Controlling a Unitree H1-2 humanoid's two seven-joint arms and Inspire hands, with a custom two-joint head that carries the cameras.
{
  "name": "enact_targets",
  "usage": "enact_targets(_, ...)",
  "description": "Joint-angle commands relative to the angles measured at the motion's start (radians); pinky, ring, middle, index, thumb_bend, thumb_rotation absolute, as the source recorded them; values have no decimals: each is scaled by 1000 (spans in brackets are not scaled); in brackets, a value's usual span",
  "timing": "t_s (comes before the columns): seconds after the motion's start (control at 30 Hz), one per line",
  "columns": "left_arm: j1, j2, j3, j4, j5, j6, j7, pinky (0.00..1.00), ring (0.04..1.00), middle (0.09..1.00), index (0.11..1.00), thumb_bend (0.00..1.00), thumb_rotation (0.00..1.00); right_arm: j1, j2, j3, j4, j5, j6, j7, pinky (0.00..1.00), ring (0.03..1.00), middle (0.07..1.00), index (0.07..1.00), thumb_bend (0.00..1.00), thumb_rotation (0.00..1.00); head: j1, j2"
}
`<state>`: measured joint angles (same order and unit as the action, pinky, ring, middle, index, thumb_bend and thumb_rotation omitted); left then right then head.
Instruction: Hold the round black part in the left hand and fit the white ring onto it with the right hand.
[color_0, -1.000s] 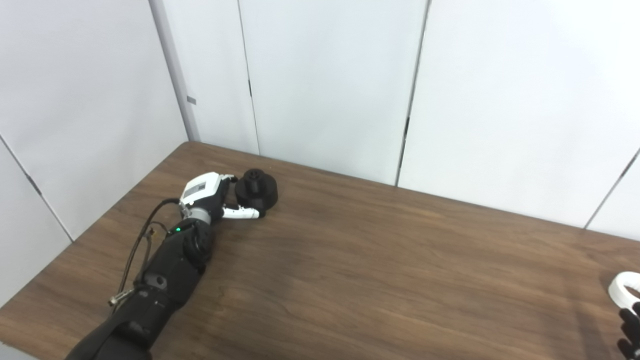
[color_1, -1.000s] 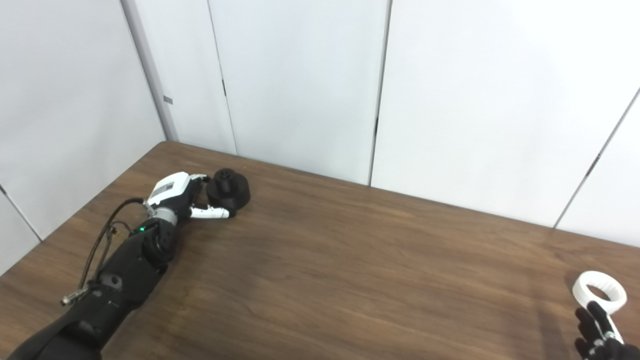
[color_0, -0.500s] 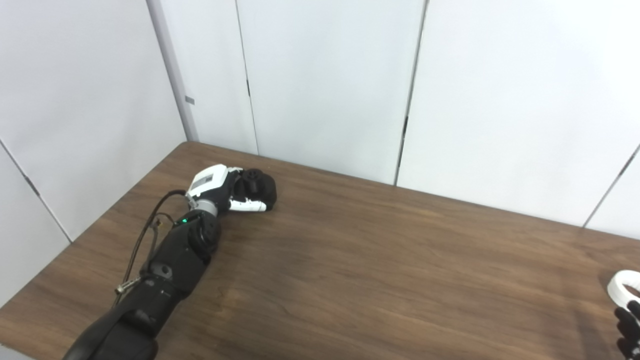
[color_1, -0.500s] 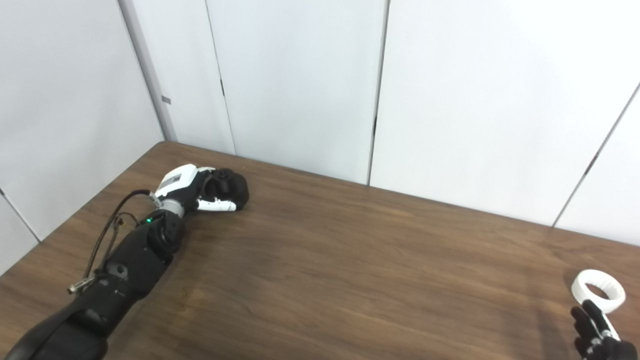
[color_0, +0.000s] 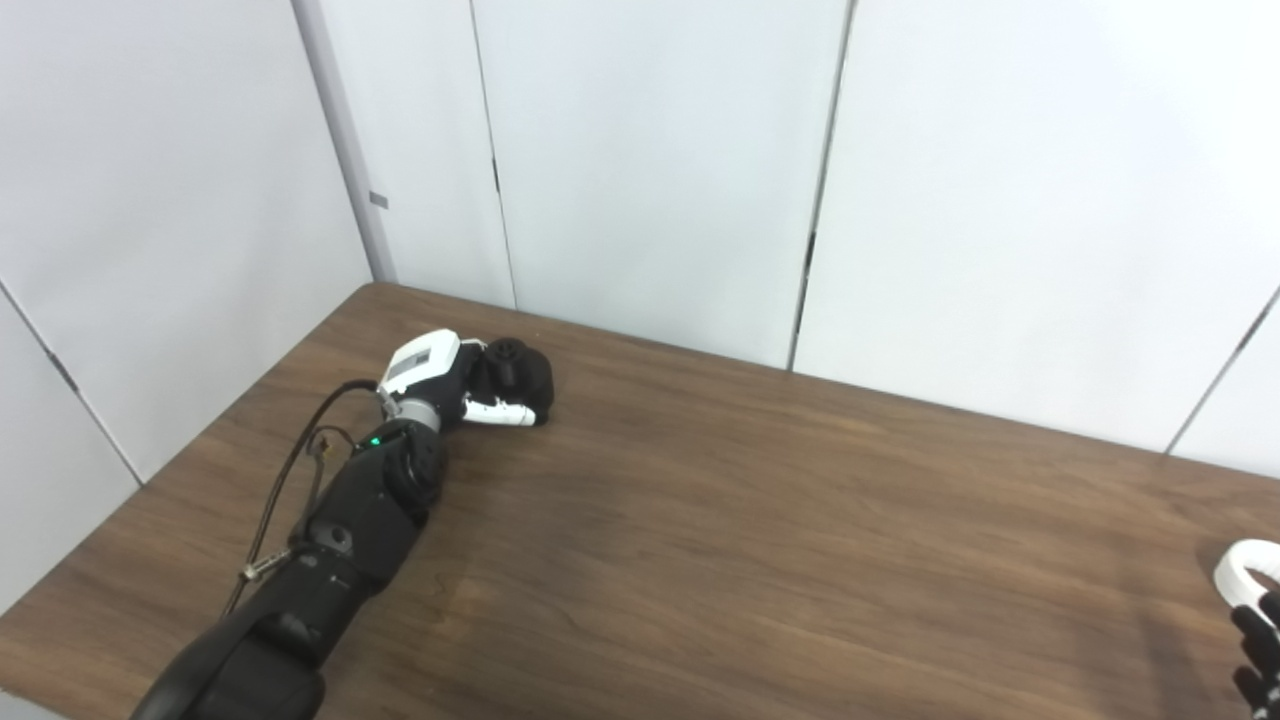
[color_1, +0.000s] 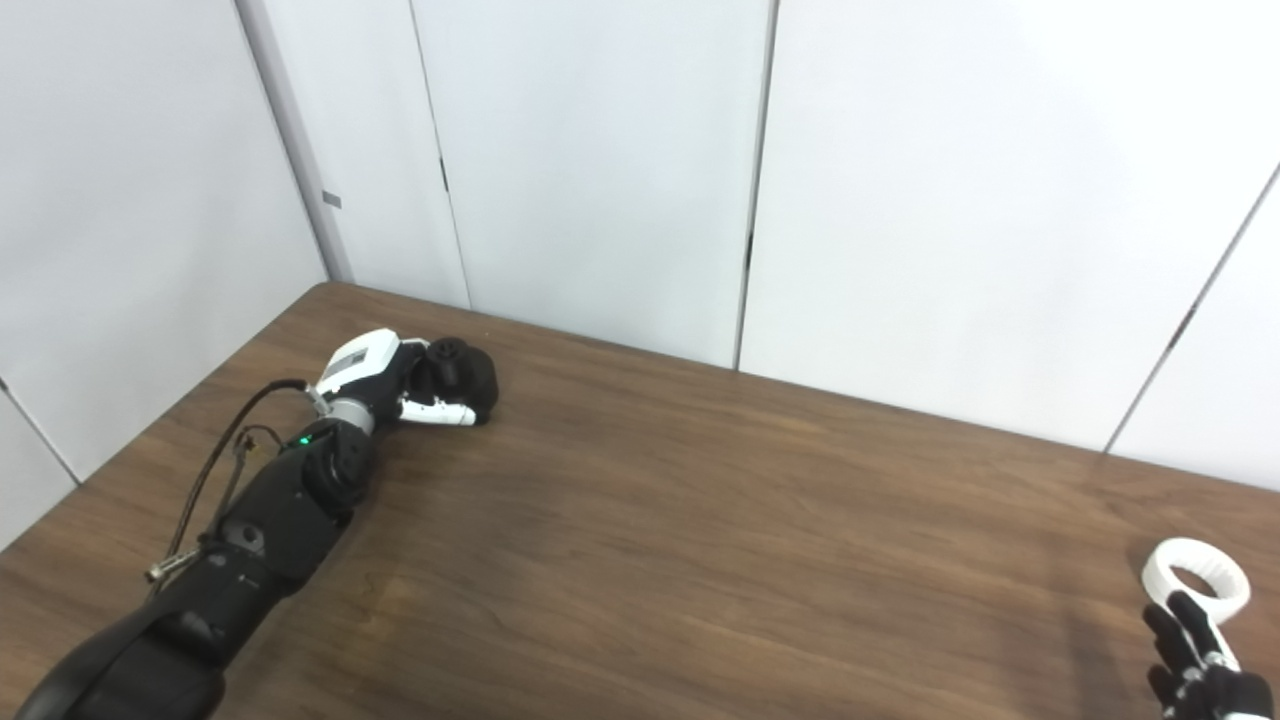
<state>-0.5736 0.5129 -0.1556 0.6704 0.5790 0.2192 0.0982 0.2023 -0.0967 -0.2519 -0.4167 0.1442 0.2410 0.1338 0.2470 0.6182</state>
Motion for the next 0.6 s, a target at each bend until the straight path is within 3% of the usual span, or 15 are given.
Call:
enact_targets(0.0,-58,18,2,-22,2,-11,26,1000,955,889,743,1000,493,114,3,10,-44,12,-14,-3,1000,998,934,947,694,1000,3,1)
enact_targets(0.23,-60,17,2,-13,2,-4,36,999,955,887,651,1000,467,115,1,9,-55,17,2,-3,1000,1000,943,960,679,1000,3,5)
enact_targets(0.33,-57,9,17,-3,-10,-20,73,1000,955,873,590,970,383,115,-4,7,-46,19,-9,3,1000,1000,943,962,686,1000,4,6)
enact_targets(0.4,-54,1,28,-1,-15,-31,106,1000,948,858,542,905,278,115,-1,7,-52,20,-2,1,1000,1000,945,965,687,1000,4,8)
enact_targets(0.43,-52,-2,32,0,-18,-35,119,1000,944,841,512,720,176,116,0,8,-56,20,2,0,1000,1000,946,965,685,1000,4,8)
enact_targets(0.47,-52,-5,35,3,-22,-43,132,1000,942,833,497,625,124,116,0,8,-58,21,4,0,1000,1000,946,965,684,1000,4,8)
enact_targets(0.57,-49,-11,45,17,-37,-77,174,977,916,791,480,535,59,117,-1,9,-58,21,-3,4,1000,1000,949,970,676,1000,3,11)
